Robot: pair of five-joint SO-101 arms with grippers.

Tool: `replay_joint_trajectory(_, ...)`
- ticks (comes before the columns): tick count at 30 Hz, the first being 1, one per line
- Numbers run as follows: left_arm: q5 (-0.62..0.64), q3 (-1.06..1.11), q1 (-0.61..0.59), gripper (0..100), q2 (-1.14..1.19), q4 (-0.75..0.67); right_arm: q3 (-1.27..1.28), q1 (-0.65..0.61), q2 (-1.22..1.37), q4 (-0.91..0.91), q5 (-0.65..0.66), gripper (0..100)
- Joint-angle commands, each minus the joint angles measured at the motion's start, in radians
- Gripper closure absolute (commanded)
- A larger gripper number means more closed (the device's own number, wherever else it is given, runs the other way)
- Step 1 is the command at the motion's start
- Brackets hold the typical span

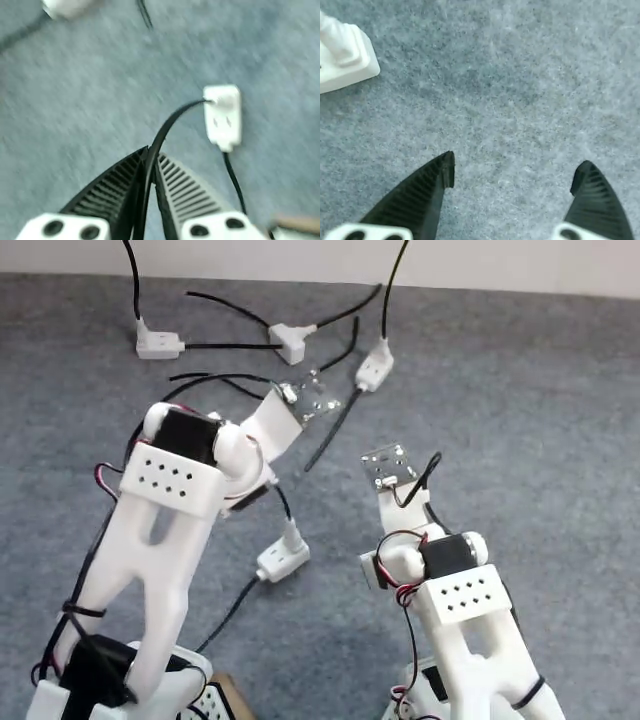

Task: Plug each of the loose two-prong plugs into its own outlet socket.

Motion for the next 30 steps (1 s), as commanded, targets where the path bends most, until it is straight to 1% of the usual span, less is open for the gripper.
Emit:
replay_joint_trajectory(1, 0.023, 0.058, 0.048, 99, -0.015, -0.23, -0.007, -0.008, -0.022, -0.01, 0.003, 64.0)
replay_joint_trajectory(5, 0.043, 0.031, 0.067, 99, 0.054, -0.382, -0.007, -0.008, -0.022, -0.015, 0.003, 64.0)
replay_joint_trajectory(7, 0.044, -0.044, 0.062, 99, 0.091, -0.414, -0.007, -0.008, -0.022, -0.015, 0.003, 64.0)
replay_joint_trajectory(14, 0.038, -0.344, 0.051, 100, 0.145, -0.353, -0.005, -0.008, -0.022, -0.015, 0.003, 64.0)
replay_joint_trajectory(17, 0.026, -0.423, 0.039, 100, 0.16, -0.345, -0.005, -0.008, -0.022, -0.015, 0.003, 64.0)
replay_joint_trajectory(21, 0.021, -0.395, 0.035, 100, 0.236, -0.331, -0.005, -0.008, -0.022, -0.015, 0.003, 64.0)
replay_joint_trajectory(26, 0.028, -0.341, -0.021, 99, 0.302, -0.325, -0.002, -0.004, -0.022, -0.002, 0.006, 64.0)
replay_joint_trajectory(28, 0.104, -0.325, -0.076, 99, 0.311, -0.308, -0.002, -0.004, -0.022, 0.019, 0.008, 64.0)
replay_joint_trajectory(30, 0.167, -0.325, -0.147, 96, 0.312, -0.288, -0.004, -0.004, -0.022, 0.018, 0.009, 64.0)
